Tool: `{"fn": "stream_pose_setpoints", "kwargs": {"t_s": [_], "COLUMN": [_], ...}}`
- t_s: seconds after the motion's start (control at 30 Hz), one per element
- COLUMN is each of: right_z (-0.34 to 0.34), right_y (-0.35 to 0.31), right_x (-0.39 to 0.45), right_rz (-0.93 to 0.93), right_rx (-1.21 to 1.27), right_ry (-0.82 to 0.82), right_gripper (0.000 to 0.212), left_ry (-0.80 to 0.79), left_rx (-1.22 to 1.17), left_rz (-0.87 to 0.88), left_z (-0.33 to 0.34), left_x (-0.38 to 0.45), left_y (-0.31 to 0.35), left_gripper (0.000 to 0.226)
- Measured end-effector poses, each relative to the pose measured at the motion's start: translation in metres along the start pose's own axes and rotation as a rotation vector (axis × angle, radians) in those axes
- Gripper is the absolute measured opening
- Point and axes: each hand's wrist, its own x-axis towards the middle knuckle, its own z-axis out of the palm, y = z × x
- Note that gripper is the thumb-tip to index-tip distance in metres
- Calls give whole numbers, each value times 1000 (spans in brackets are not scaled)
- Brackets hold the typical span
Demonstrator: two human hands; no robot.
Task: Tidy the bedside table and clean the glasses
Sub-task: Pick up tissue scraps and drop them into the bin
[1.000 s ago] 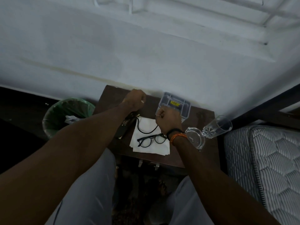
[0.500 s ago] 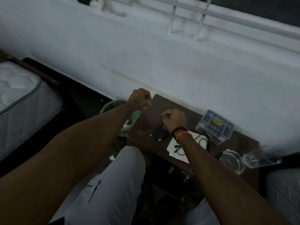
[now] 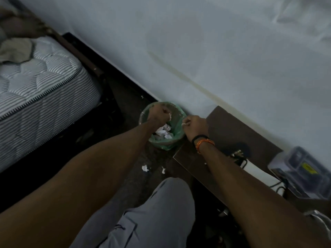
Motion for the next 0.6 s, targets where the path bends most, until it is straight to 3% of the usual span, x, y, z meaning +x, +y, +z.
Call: {"fn": "stream_pose_setpoints", "kwargs": {"t_s": [0.13, 0.33, 0.6], "right_z": [20, 37, 73], "right_y": [-5, -17, -54], "right_x": [29, 38, 2], "right_rz": [11, 29, -86], "right_rx": [-20, -111, -111], "right_ry": [7, 11, -78], "right_gripper": [18, 33, 16], "left_ry": [-32, -147, -137], "left_rx": [-11, -40, 25], "left_rz": [-18, -66, -87], "left_z": [7, 2, -29], "left_x": [28, 39, 8], "left_y": [-24, -58, -102], "left_gripper": [25, 60, 24]}}
